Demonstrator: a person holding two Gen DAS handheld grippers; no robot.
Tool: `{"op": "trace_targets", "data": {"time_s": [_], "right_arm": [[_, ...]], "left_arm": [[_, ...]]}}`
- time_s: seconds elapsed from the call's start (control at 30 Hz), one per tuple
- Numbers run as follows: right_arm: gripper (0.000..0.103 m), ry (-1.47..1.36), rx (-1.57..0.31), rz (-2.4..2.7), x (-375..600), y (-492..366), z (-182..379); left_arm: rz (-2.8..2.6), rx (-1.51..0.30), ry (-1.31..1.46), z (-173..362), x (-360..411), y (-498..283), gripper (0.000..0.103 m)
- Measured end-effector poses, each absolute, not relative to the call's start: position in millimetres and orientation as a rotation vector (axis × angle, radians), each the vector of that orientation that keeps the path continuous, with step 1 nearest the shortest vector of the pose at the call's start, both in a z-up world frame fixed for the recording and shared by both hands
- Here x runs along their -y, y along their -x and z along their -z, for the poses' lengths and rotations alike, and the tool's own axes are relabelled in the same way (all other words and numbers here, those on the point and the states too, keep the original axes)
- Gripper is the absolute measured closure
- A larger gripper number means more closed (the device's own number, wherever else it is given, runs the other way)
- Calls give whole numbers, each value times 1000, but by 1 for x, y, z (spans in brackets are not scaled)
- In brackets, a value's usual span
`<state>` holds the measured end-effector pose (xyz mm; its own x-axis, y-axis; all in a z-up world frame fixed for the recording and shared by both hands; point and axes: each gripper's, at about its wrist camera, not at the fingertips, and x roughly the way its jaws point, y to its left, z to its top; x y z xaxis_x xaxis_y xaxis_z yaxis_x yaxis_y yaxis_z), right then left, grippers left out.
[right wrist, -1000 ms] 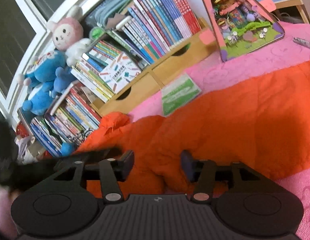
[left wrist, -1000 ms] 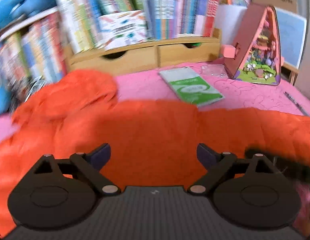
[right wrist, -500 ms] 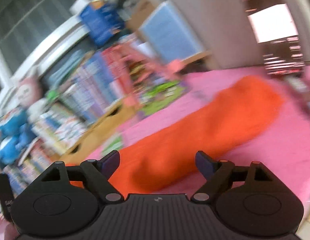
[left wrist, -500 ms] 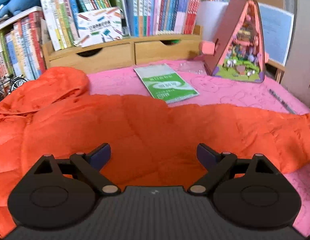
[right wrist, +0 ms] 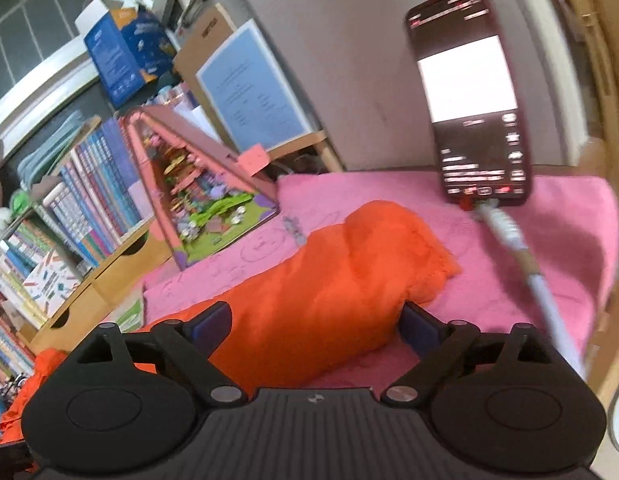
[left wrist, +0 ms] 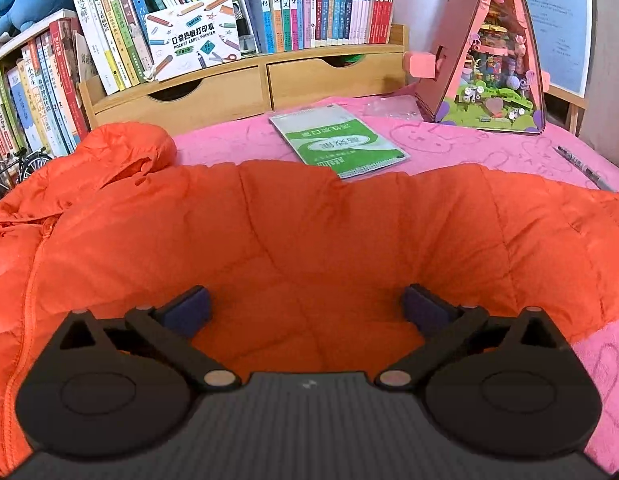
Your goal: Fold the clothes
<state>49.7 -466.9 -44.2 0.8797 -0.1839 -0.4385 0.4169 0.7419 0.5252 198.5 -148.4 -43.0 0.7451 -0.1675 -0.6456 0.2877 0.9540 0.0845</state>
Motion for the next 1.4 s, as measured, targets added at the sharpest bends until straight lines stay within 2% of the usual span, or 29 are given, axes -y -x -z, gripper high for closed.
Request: {"op": "trace_targets", "data": {"time_s": [0.07, 0.13, 0.2, 0.3, 0.43, 0.77, 0.83, 1.07, 1.27, 1.4], "right_arm": [[11, -663, -384, 319, 468, -58, 44], [18, -662, -395, 308, 469, -64, 43], [36, -662, -412, 297, 470, -70, 42], [55, -636, -440, 284, 465, -77, 42], [61, -485, -481, 308, 443, -87, 36], [90, -340, -502, 279, 411, -97, 21], [92, -303, -483, 265, 404, -94, 14], [92, -205, -405, 106, 356, -92, -29], [92, -89, -376, -216, 239, -111, -61], [92, 46, -403, -439, 144, -115, -53]], "left_arm": [[251, -687, -181, 43, 148, -198, 0], [252, -688, -178, 43, 148, -199, 0], [253, -688, -176, 43, 148, -198, 0], [254, -688, -174, 43, 147, -198, 0], [255, -689, -172, 43, 147, -199, 0], [255, -679, -151, 39, 141, -195, 0], [258, -669, -128, 35, 135, -190, 8], [138, -589, -16, 6, 33, -141, 4], [-158, -541, -16, 3, -74, -98, 4], [-305, -572, 27, 19, -124, -79, 4]]}}
